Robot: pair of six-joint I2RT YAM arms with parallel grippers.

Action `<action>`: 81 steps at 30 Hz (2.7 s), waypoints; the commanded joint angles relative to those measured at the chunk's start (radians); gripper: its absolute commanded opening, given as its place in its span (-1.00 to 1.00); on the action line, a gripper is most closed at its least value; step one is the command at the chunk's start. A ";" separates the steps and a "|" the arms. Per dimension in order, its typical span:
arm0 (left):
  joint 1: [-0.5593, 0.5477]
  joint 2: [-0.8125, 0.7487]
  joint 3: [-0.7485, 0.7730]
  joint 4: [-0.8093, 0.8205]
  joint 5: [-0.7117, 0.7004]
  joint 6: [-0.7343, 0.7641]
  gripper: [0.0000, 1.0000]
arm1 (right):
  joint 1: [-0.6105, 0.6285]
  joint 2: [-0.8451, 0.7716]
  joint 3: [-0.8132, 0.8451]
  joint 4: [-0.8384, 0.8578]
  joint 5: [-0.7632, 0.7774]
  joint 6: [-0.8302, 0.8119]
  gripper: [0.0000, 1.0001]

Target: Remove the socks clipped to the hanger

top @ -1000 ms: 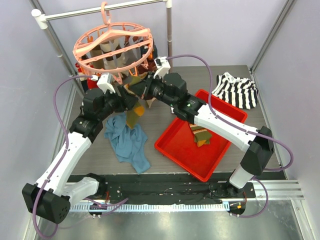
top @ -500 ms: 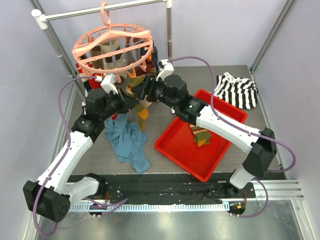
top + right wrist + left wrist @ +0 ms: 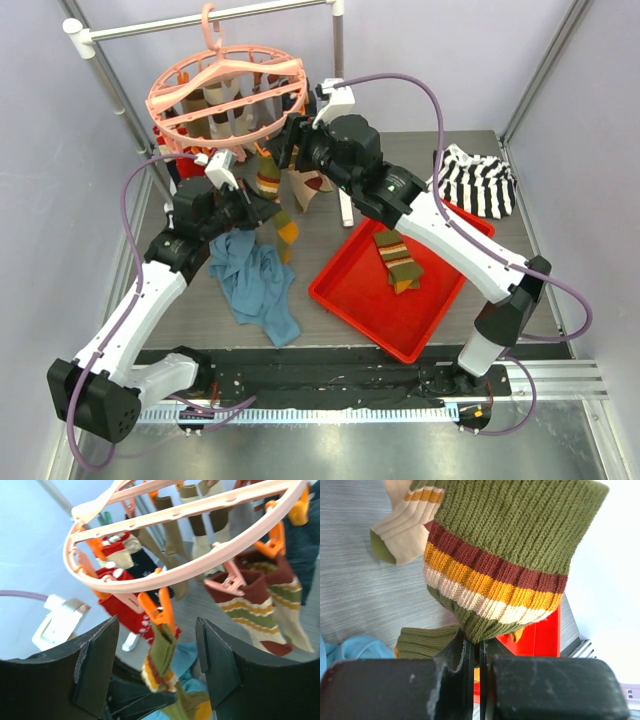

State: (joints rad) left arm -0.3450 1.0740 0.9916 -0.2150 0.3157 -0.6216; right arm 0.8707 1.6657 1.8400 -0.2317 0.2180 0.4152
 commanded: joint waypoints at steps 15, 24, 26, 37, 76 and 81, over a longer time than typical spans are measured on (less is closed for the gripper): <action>-0.003 -0.029 -0.005 0.008 0.016 0.002 -1.00 | 0.053 0.144 0.176 -0.023 0.107 -0.148 0.41; -0.003 -0.032 0.004 0.006 0.017 0.010 -1.00 | 0.070 0.243 0.283 -0.072 0.178 -0.197 0.39; -0.003 -0.029 0.007 0.002 0.019 0.011 -1.00 | 0.073 0.250 0.295 -0.072 0.204 -0.213 0.36; -0.003 -0.034 0.012 -0.018 0.011 0.026 -1.00 | 0.082 0.256 0.281 -0.011 0.262 -0.247 -0.83; -0.003 -0.052 0.024 -0.055 -0.061 0.040 -1.00 | 0.160 0.336 0.482 -0.192 0.466 -0.220 0.39; -0.009 -0.063 0.027 -0.055 -0.073 0.036 -1.00 | 0.160 0.376 0.541 -0.205 0.492 -0.223 0.46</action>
State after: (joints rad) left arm -0.3462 1.0439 0.9848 -0.2901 0.2607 -0.5945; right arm 1.0267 2.0228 2.2982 -0.4503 0.6647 0.2035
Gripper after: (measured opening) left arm 0.038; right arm 0.723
